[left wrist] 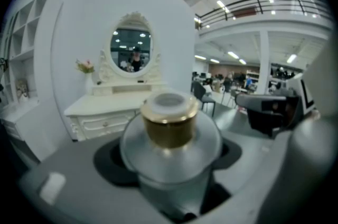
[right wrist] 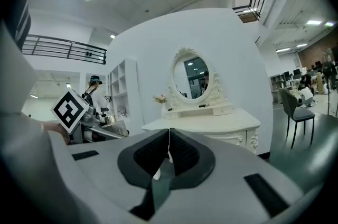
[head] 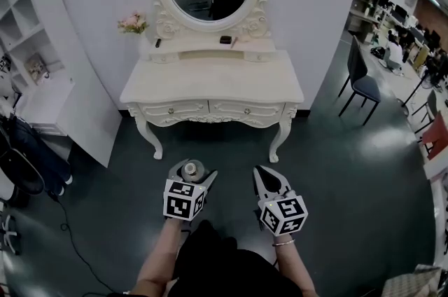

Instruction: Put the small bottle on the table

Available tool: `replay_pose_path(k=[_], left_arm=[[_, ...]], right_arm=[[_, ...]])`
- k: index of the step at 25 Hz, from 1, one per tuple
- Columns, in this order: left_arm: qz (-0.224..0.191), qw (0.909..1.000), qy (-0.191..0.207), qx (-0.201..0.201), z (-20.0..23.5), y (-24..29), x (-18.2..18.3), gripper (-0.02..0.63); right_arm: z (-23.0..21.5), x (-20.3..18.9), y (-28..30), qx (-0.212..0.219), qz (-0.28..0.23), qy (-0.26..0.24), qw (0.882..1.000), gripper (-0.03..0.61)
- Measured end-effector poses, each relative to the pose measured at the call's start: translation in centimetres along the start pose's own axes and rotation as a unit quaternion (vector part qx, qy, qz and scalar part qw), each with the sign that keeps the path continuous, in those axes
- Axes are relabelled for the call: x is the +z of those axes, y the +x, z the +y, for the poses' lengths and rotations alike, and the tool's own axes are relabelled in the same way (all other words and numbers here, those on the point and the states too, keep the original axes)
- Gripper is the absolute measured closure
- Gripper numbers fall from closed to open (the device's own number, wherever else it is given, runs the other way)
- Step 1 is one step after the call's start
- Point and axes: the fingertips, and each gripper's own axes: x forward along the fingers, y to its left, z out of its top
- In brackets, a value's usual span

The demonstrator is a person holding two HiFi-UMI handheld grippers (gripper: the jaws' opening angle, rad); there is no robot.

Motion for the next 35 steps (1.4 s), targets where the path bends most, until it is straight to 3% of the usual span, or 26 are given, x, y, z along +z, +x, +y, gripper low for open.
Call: replay_pose_path(k=[15,35], left_arm=[[0.010,1.0000,0.001,0.000,2.9,4.7,2.1,0.268],[0.024,0.9994,0.003,-0.026,13.7,20.4,9.2,0.268]], right_arm=[[-2.5,0.7,5.0,0.003,0.006,0.001,1.000,0.574],[-11.0,3.2,22.3,-0.023,0.027,0.013,0.999,0.574]])
